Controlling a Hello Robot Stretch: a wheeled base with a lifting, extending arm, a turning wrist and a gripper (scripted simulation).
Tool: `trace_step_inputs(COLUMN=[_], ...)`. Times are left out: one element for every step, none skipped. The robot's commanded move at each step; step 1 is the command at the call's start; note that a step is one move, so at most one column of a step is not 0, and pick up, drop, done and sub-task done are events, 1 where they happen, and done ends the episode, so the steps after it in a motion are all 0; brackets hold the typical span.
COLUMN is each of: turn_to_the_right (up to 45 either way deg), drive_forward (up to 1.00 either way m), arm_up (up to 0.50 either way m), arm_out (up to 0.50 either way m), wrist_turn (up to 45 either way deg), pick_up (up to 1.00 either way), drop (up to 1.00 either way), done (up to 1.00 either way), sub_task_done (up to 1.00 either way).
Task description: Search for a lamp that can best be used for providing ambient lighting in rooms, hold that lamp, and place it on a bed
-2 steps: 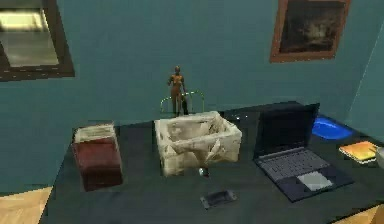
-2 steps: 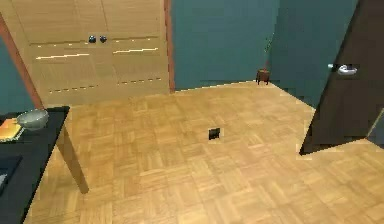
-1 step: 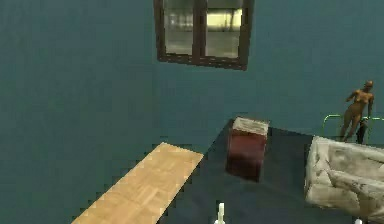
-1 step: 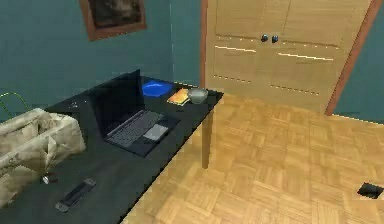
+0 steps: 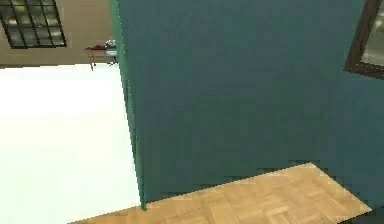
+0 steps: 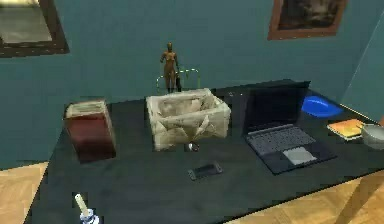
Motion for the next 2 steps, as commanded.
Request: trace_step_inputs(turn_to_the_right=[-27.0, 0.0], drive_forward=[0.0, 0.0], arm_up=[0.0, 0.5], arm_out=[0.0, 0.0], wrist_turn=[0.0, 0.0], pick_up=[0.0, 0.0], drop=[0.0, 0.0], done=[0.0, 0.0], sub_task_done=[0.0, 0.0])
